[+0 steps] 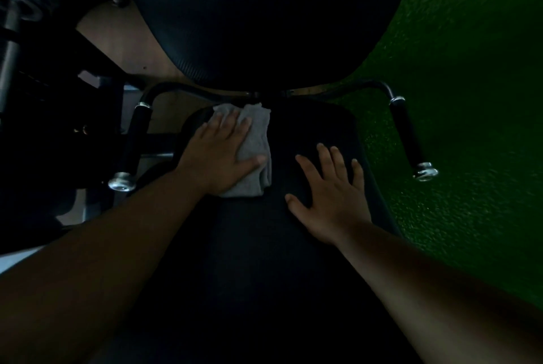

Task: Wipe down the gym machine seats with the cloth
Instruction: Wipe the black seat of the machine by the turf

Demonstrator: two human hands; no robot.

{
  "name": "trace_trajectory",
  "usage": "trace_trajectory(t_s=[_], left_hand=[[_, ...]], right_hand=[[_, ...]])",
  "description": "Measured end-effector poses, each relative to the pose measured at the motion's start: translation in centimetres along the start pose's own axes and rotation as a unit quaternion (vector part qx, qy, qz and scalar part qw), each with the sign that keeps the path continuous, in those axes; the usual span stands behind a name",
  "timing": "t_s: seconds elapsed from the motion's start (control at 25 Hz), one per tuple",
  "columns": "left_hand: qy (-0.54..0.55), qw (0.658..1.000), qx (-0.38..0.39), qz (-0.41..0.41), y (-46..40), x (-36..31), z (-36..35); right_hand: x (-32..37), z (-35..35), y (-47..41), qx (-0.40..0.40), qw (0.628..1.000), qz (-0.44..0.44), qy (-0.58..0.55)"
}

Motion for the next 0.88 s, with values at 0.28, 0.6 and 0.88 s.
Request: trace_trajectory(t_s=[0.28, 0.6, 0.88], left_hand=[[0.022, 0.998, 0.008, 0.057, -3.2, -3.0, 0.5], [0.006, 1.0, 0.0, 0.029, 5.5, -3.1, -0.1], [0.049, 0.996, -0.002, 0.08, -4.2, -3.8, 2.0]], right_hand=[[-0.2, -0.1, 0.0, -0.007, 1.0, 0.013, -0.011], [-0.2, 0.0, 0.1, -0.01, 1.0, 0.018, -0.023], [-0.5, -0.2, -0.1, -0.02, 0.999, 0.032, -0.035]])
Point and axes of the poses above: each hand's wrist, its own y-axis away from the middle knuckle, its own z-axis out of the back of the hand, x = y × z, the point moved 5 cm from there along -y, towards the middle knuckle, and after that the axes turned 5 degrees about -y, right-handed, at the moved point
